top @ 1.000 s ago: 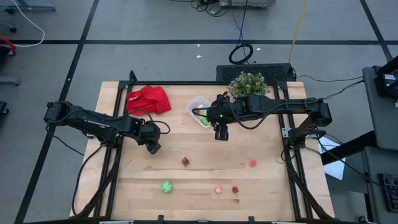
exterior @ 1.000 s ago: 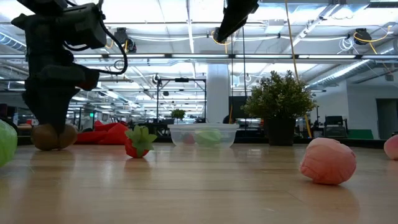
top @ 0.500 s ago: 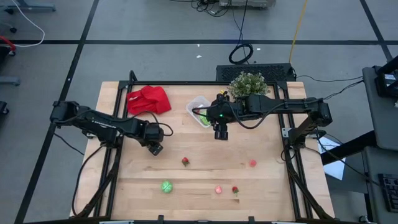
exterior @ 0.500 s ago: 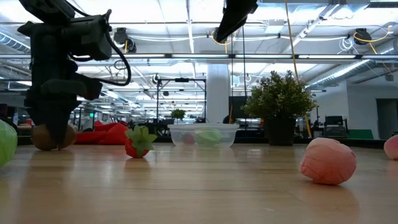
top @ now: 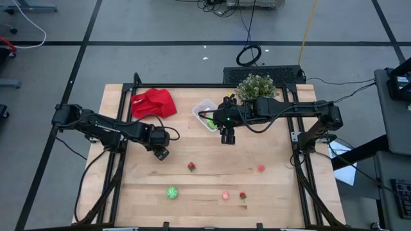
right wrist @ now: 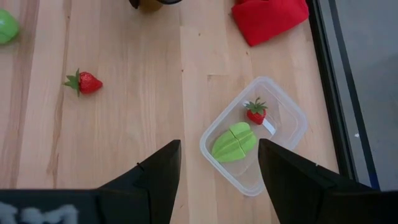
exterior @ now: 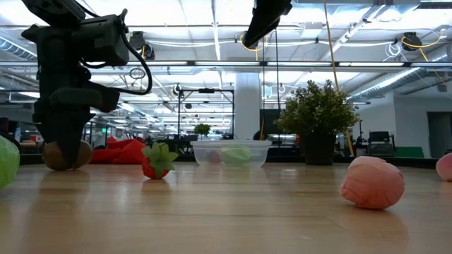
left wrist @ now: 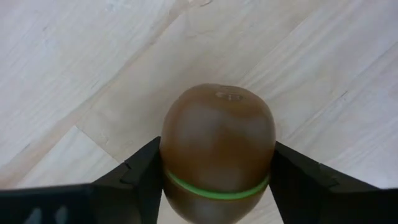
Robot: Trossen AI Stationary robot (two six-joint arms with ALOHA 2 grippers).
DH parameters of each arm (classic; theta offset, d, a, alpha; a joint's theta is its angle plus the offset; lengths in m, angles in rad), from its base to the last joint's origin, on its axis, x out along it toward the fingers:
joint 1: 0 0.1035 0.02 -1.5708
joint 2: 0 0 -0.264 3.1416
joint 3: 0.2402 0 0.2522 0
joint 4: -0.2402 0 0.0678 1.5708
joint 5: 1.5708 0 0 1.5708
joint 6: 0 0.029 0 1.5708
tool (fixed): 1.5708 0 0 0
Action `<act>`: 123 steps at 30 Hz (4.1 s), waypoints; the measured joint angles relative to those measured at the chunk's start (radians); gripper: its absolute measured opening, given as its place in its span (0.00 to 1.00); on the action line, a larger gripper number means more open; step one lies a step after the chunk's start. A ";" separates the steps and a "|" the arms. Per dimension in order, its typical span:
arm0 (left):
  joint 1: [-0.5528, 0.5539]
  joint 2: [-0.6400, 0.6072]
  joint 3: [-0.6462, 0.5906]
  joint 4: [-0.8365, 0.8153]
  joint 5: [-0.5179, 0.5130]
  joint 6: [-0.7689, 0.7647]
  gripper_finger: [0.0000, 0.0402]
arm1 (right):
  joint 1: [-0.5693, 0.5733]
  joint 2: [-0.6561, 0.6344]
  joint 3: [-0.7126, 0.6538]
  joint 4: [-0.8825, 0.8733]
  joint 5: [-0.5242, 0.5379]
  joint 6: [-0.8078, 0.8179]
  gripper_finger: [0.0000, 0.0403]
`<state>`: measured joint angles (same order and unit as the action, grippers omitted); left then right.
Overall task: Pick and placing Produce into tupperware
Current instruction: Put the brown kiwi into the transparent bin
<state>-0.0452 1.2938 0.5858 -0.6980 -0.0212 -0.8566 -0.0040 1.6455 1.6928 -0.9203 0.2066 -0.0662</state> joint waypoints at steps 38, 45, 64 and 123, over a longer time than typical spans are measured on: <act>0.058 -0.141 0.048 0.105 -0.033 0.093 0.61 | 0.000 0.001 0.000 0.086 0.001 -0.034 0.51; 0.157 -0.137 0.048 0.228 -0.033 0.217 0.56 | -0.001 0.001 0.000 0.162 0.002 -0.077 0.51; 0.409 0.012 0.171 0.484 0.021 0.492 0.61 | -0.014 -0.001 0.000 0.334 0.114 -0.216 0.51; 0.534 0.672 0.800 0.345 0.154 0.687 0.60 | -0.013 -0.222 0.000 0.423 0.103 -0.235 0.51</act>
<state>0.4885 1.9658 1.3860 -0.3528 0.1323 -0.1699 -0.0174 1.4231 1.6924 -0.4976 0.3096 -0.3009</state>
